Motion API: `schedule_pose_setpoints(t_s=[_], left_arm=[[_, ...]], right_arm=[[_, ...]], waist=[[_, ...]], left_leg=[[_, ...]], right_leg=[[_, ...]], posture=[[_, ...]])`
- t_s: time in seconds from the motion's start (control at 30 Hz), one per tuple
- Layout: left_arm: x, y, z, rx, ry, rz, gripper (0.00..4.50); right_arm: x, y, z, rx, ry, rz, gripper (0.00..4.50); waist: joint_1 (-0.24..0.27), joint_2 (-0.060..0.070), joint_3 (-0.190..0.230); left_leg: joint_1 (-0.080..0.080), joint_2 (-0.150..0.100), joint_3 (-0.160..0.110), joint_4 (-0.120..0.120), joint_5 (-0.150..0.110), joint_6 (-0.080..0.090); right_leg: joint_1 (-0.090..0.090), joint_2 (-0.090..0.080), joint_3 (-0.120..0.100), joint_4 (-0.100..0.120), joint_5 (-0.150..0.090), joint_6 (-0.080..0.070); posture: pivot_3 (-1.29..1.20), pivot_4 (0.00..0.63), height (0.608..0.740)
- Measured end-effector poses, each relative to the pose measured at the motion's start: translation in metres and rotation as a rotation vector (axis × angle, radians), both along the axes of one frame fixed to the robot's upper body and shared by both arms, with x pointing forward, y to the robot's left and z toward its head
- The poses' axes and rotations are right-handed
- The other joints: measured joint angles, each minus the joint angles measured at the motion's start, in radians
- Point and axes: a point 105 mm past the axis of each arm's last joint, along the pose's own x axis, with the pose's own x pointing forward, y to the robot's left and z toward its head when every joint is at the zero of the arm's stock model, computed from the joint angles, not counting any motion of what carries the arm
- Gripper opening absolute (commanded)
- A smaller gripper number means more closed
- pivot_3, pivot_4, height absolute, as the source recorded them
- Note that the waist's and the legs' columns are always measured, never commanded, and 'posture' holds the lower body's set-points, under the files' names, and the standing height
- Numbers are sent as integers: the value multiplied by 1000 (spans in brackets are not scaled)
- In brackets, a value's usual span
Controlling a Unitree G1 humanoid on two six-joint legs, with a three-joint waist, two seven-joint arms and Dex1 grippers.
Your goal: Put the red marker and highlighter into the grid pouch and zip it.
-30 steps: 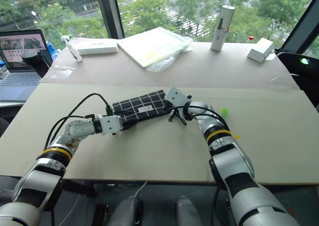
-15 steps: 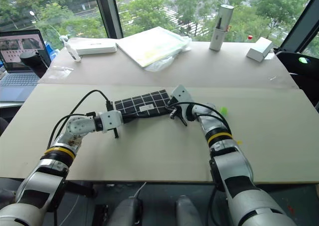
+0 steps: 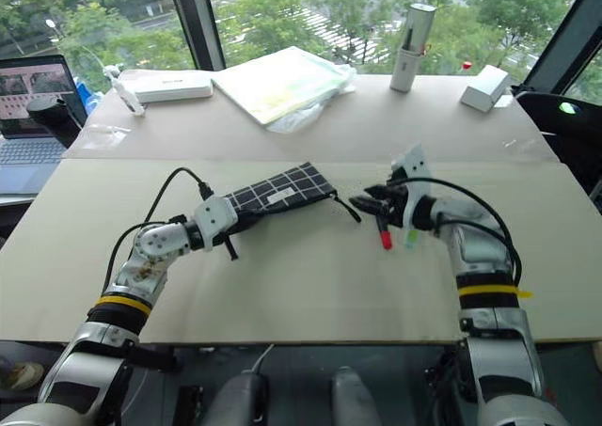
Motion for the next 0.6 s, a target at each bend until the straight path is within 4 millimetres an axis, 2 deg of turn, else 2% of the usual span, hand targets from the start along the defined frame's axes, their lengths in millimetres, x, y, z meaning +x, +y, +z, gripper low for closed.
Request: schedule_pose_setpoints(t_s=[0.13,0.27,0.4,0.57,0.6], left_arm=[[0,-2,4,-1,-2,2,0],[0,-3,7,-1,1,3,0],[-1,-4,9,-6,7,5,0],[-2,-6,12,-9,4,3,0],[-2,-6,13,-14,5,3,0]], right_arm=[[3,11,-8,-60,-20,-16,2634],[16,28,-11,-69,-37,-21,2634],[30,31,-12,-109,-63,-35,2634],[35,34,-23,-140,-53,-27,2634],[35,35,-26,-141,-47,-21,2402]], waist=[[0,0,0],[4,0,0],[10,0,0],[8,0,0],[8,0,0]], left_leg=[[0,0,0,0,0,0],[-1,0,1,0,0,0],[-1,-1,1,0,0,0],[-1,0,1,0,0,0],[-1,0,1,0,0,0]], right_leg=[[-1,0,0,1,0,0],[-1,0,1,1,0,0],[-1,-1,0,1,0,0],[-2,0,0,1,0,0],[-3,0,1,2,0,0]], posture=[[0,150,731],[0,150,731],[0,150,731],[0,150,731],[0,150,731]])
